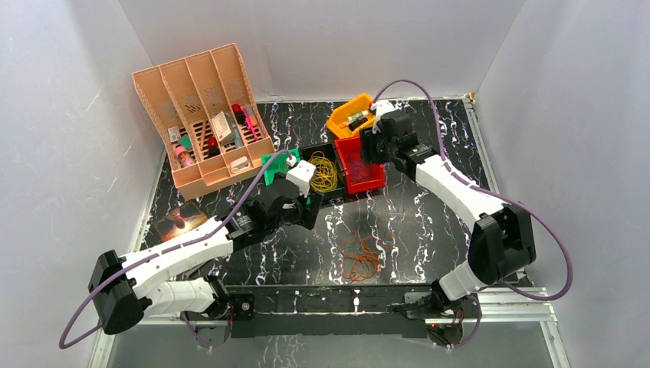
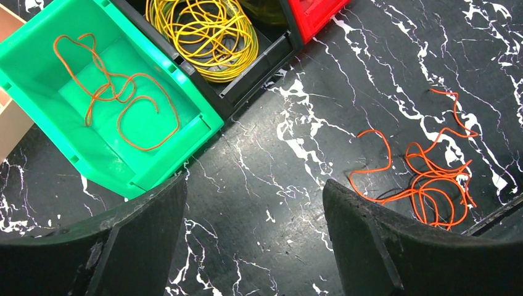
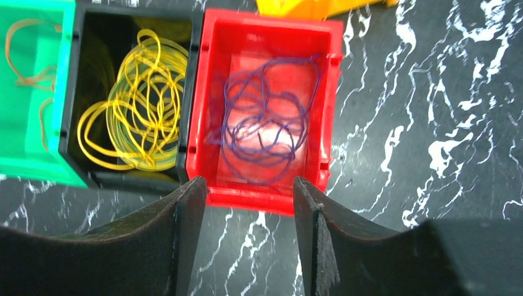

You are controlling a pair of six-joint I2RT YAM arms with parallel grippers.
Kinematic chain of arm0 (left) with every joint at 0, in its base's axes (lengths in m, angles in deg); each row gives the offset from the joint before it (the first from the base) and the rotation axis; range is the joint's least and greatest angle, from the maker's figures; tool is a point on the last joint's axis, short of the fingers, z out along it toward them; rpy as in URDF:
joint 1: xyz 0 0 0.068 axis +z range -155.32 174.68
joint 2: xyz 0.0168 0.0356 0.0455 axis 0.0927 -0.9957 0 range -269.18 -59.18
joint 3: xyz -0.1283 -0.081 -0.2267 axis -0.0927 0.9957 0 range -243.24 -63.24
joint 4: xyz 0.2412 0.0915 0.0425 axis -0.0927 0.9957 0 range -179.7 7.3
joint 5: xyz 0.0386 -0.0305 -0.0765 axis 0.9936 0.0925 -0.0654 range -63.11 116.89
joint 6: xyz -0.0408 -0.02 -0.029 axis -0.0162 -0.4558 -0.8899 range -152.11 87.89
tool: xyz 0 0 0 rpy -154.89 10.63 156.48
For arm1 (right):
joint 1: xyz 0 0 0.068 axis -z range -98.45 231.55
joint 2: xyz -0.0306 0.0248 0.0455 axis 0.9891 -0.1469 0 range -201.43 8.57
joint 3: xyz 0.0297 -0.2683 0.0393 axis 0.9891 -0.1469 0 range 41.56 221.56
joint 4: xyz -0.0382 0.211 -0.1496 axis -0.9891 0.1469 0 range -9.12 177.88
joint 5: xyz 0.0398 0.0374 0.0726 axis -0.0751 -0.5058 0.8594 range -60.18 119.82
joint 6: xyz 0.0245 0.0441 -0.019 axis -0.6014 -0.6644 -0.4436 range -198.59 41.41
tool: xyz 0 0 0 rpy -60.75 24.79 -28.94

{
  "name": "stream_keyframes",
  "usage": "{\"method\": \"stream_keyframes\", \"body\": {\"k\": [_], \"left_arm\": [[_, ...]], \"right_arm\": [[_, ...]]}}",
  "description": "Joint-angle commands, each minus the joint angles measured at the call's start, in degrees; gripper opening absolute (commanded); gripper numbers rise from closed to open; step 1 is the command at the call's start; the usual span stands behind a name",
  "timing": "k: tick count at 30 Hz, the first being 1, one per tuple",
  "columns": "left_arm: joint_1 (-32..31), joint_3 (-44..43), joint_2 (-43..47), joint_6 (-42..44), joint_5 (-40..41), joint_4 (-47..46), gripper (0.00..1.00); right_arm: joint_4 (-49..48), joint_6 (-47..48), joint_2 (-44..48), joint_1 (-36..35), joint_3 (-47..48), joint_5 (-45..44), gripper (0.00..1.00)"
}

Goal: Untangle the cables

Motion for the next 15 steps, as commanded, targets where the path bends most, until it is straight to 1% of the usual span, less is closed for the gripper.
{"method": "stream_keyframes", "body": {"k": [1, 4, 6, 13, 15], "left_arm": [[0.1, -2.4, -0.8, -0.3, 0.1, -0.5, 0.80], [0.1, -2.7, -1.2, -0.3, -0.1, -0.6, 0.80], [0.1, -3.0, -1.2, -0.3, -0.6, -0.4, 0.80], [0.1, -2.7, 0.3, -0.1, -0.4, 0.7, 0.80], [0.1, -2.4, 0.9, -0.4, -0.6, 0.8, 0.80]], "right_arm": [[7.5, 5.8, 0.8, 0.0, 1.4, 5.3, 0.64], [6.8, 6.9, -0.5, 0.0, 1.6, 6.8, 0.66], [5.6, 6.9, -2.0, 0.0, 2.5, 7.1, 0.66], [5.6, 7.7, -11.8, 0.0, 10.8, 6.5, 0.56], [5.4, 7.4, -15.3, 0.0, 12.7, 6.0, 0.50]]}}
